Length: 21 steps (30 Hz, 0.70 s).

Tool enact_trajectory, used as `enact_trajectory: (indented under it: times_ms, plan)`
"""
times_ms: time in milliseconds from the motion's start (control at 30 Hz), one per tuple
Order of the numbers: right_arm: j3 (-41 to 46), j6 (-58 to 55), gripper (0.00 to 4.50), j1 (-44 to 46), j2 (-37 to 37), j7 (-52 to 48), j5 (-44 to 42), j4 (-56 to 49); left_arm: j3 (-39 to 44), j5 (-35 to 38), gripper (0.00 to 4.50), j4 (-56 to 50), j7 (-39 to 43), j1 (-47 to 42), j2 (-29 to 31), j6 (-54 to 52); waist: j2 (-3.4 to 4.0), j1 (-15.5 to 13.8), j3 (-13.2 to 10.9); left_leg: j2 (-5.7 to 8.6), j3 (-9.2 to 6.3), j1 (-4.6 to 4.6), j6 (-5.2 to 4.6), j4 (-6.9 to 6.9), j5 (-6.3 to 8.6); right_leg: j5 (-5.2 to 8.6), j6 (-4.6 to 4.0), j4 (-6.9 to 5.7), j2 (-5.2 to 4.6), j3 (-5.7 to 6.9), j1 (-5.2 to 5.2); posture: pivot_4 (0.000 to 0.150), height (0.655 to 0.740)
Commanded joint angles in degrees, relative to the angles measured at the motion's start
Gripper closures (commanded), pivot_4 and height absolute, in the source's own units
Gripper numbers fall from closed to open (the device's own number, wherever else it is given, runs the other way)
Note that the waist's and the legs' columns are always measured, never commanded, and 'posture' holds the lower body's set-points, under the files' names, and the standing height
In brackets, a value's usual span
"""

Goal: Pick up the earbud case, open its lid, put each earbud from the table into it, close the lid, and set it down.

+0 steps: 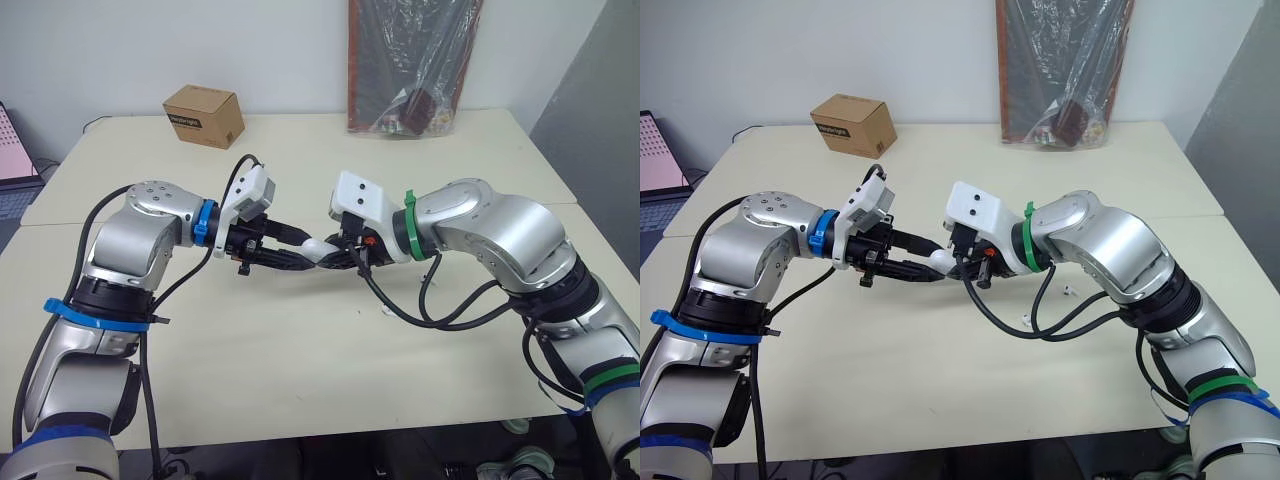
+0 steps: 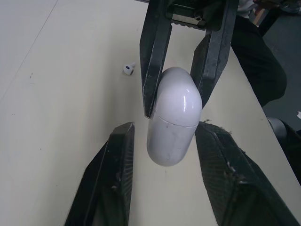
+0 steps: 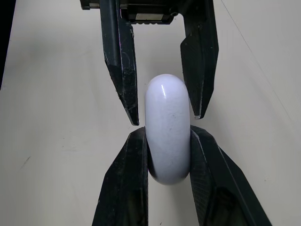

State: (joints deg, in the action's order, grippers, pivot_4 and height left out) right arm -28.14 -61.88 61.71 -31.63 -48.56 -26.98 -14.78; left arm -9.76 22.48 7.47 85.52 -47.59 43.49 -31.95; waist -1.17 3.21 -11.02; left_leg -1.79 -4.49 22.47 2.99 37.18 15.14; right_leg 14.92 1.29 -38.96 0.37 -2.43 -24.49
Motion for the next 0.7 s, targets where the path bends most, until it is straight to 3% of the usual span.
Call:
enact_trajectory:
  times_ms: [33, 300, 467, 700]
  plan:
    - [2.14, 0.08, 3.74, 1.29, 0.15, -0.51, 0.46, -1.82, 0.54, -0.16, 2.69, -0.48, 0.1, -0.82, 0.15, 1.03, 0.0, 0.0, 0.0, 0.0, 0.0, 0.0, 0.0, 0.0, 0.0, 0.0, 0.0, 0.0, 0.0, 0.0, 0.0, 0.15, 0.74]
    - [2.24, 0.25, 3.74, 1.39, 0.46, -0.95, 1.1, -1.56, 0.26, -0.4, 2.69, -0.92, 0.94, -0.62, 0.6, 1.06, 0.0, 0.01, 0.0, 0.0, 0.0, 0.0, 0.0, 0.01, 0.0, 0.0, 0.0, -0.01, 0.0, 0.0, 0.0, 0.15, 0.74]
    - [2.5, 0.22, 3.74, 1.54, 0.83, -1.05, 1.31, -1.33, 0.42, 0.09, 3.7, -1.13, 1.47, -0.56, 0.36, 0.7, 0.0, 0.0, 0.0, 0.0, 0.0, 0.0, 0.0, 0.02, 0.0, 0.0, 0.0, -0.02, 0.0, 0.0, 0.0, 0.15, 0.74]
    - [2.74, 0.04, 3.74, 1.63, 1.11, -1.32, 1.71, -1.15, 0.52, 0.08, 3.7, -0.8, 1.86, -0.58, 0.22, 0.79, 0.0, 0.01, 0.0, 0.0, 0.0, 0.0, 0.0, 0.05, 0.0, 0.0, -0.01, -0.04, 0.0, 0.0, 0.0, 0.15, 0.74]
